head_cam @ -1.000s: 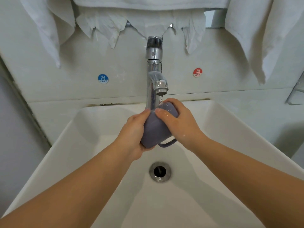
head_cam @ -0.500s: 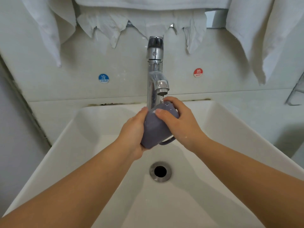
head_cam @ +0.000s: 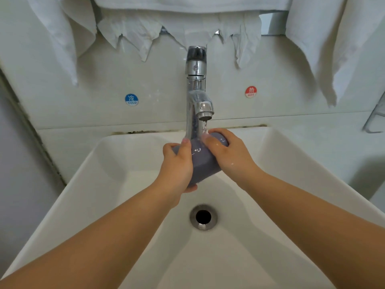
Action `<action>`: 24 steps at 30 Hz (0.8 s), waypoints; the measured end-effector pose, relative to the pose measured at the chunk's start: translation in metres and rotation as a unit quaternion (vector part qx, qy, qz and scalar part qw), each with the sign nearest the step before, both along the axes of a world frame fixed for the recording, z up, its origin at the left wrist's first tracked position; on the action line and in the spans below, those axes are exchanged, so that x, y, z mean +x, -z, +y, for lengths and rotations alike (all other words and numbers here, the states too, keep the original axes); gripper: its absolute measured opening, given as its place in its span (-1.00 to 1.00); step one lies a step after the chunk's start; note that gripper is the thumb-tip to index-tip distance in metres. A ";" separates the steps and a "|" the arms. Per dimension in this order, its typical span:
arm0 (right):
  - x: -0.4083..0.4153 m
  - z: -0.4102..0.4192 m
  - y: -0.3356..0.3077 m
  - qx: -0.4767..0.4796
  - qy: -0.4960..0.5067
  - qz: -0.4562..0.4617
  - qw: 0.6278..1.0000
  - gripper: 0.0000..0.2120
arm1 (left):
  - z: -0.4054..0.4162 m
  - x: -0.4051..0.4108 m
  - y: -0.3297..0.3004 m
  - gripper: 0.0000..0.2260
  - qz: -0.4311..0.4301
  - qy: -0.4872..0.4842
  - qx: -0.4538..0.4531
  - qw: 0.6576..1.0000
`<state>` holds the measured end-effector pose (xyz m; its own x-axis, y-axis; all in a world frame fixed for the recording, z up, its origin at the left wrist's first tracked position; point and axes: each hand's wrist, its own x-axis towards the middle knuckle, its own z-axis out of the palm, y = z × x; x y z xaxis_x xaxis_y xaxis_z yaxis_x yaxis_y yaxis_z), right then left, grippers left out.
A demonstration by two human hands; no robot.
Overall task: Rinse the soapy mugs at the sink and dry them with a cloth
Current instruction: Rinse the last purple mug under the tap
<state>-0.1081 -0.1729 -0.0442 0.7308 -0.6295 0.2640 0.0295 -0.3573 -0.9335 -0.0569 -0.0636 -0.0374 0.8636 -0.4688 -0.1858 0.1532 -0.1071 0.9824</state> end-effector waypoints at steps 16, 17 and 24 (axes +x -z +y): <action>0.002 0.002 0.003 0.054 -0.067 -0.009 0.996 -0.86 | 0.002 0.006 -0.003 -0.79 -0.021 -0.046 0.048 0.998; 0.002 0.003 0.003 0.054 -0.088 -0.001 0.995 -0.77 | 0.003 0.007 -0.003 -0.79 -0.019 -0.053 0.048 0.997; 0.006 0.003 0.001 0.054 0.001 -0.023 0.998 -0.87 | -0.002 0.003 -0.001 -0.79 -0.049 -0.036 0.052 0.997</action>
<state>-0.1022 -0.1701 -0.0451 0.7187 -0.6571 0.2273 0.0726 -0.2543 -0.9644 -0.0539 -0.0659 -0.0364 0.9104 -0.3883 -0.1428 0.0672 -0.2019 0.9771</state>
